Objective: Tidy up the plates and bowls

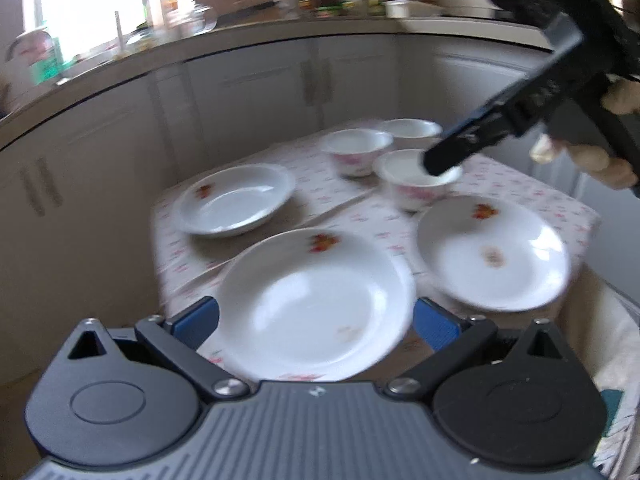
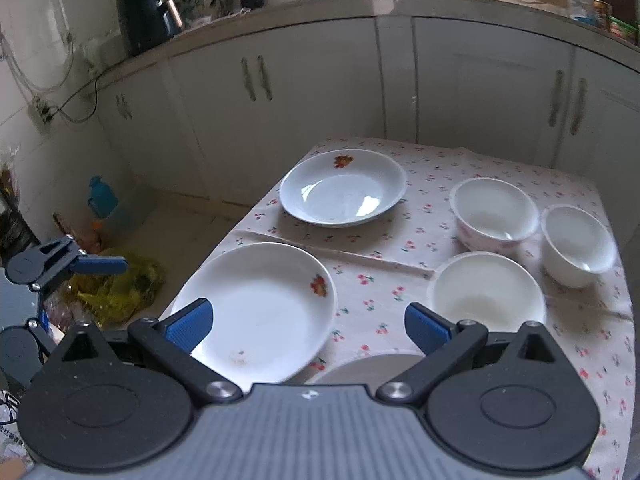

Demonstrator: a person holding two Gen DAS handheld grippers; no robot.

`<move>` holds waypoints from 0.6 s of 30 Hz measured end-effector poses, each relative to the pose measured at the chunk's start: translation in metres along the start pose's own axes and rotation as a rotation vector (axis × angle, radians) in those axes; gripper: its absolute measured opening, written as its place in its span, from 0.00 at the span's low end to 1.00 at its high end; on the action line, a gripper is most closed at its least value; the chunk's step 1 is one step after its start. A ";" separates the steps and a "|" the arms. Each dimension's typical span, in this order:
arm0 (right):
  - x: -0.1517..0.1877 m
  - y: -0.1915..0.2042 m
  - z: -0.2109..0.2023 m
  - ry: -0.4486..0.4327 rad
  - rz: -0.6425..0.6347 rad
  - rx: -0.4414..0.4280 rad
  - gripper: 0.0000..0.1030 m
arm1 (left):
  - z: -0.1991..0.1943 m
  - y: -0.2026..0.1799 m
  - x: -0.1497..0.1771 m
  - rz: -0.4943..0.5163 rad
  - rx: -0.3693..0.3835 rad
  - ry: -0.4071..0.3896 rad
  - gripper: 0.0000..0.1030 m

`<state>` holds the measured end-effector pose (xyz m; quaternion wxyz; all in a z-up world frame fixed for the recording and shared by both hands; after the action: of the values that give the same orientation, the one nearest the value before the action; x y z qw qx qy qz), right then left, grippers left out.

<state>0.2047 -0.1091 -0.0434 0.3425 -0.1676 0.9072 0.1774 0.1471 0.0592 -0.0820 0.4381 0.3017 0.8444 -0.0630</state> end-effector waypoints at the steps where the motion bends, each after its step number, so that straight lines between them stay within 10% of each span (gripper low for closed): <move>1: 0.005 -0.004 -0.006 -0.007 0.008 0.005 1.00 | 0.003 -0.012 -0.001 0.024 0.017 -0.001 0.99; 18: 0.110 -0.096 -0.027 0.041 0.175 0.088 1.00 | 0.058 -0.144 0.024 0.193 0.149 0.080 0.99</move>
<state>0.1522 -0.2260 -0.1195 0.3142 -0.0762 0.9322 0.1630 0.0966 -0.0681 -0.1587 0.3844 0.4156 0.8213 -0.0707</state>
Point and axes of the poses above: each gripper's, at about its wrist camera, not at the fingertips, and z roughly the way its jaws point, y to its left, x to its underside, the point moved 8 cm from there along z, roughly the way its jaws point, and after that the axes turned 2 degrees about -x, right-handed, at the moved point
